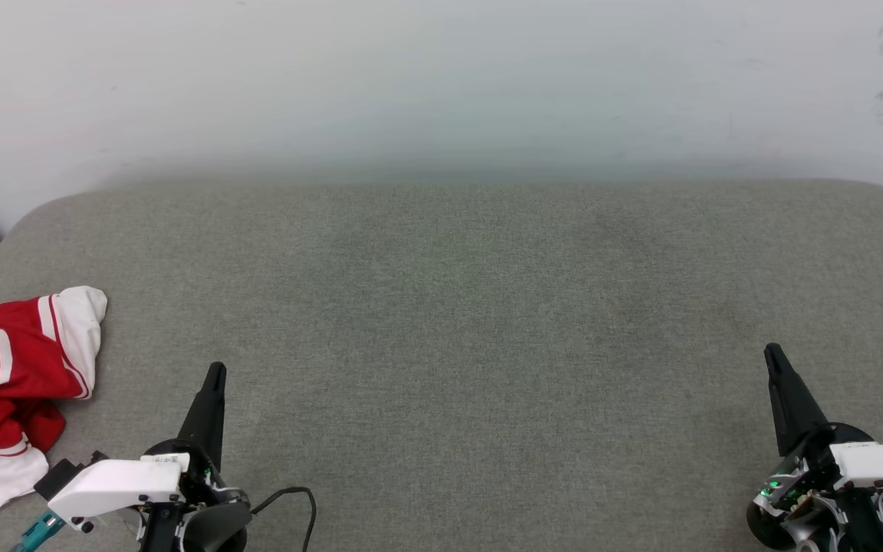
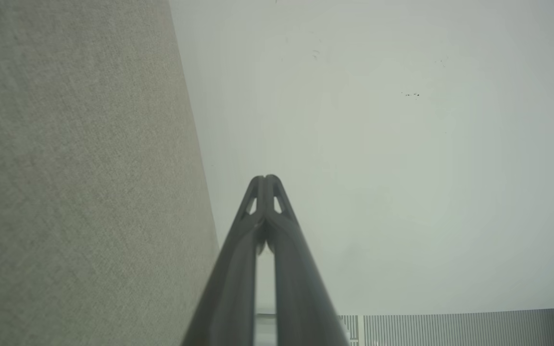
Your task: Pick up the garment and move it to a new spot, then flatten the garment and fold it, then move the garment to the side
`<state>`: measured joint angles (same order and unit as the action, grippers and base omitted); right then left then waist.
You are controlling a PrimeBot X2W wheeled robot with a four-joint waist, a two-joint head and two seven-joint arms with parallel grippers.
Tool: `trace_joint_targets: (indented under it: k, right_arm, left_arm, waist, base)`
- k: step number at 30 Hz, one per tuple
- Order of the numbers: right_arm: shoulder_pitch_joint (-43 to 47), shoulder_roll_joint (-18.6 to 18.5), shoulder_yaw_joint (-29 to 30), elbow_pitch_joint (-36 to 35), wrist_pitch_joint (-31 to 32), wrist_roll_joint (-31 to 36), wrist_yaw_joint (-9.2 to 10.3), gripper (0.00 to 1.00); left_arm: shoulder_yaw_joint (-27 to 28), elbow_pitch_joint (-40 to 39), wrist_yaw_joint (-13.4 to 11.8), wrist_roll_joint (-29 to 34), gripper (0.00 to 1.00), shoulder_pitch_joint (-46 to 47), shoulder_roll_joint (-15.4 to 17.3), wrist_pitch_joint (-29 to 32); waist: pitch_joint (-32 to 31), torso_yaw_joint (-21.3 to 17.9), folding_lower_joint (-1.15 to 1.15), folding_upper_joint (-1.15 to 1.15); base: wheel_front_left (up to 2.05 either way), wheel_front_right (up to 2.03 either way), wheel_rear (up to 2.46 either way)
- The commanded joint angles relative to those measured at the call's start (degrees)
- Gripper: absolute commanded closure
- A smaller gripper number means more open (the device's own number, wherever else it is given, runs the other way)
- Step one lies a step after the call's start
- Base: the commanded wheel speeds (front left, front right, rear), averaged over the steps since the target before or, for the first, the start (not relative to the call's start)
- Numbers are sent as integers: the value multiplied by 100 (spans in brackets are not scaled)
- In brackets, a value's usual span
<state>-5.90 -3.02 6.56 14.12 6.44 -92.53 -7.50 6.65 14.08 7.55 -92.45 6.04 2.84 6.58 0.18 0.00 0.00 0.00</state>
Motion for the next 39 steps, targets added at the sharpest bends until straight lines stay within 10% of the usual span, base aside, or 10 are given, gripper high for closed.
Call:
trace_joint_targets:
  k: [1,18,19,39]
  right_arm:
    - [-73,21,6,8,15,34,2,100]
    - [-73,21,6,8,15,34,2,100]
    - [0,0,0,0,0,0,0,0]
    - [148,-64,-341,-374,-486,405,1,0]
  left_arm:
    - [10,1,15,11,100,40,-14,12]
    - [10,1,15,10,100,40,-14,11]
    - [-2,2,0,0,0,0,0,0]
    - [-528,-410,-3,436,0,-16,-2,-509]
  waist:
    - [0,0,0,0]
    - [0,0,0,0]
    - [0,0,0,0]
    - [14,4,0,0]
  base:
    - [0,0,0]
    - [0,0,0]
    - [0,0,0]
    - [0,0,0]
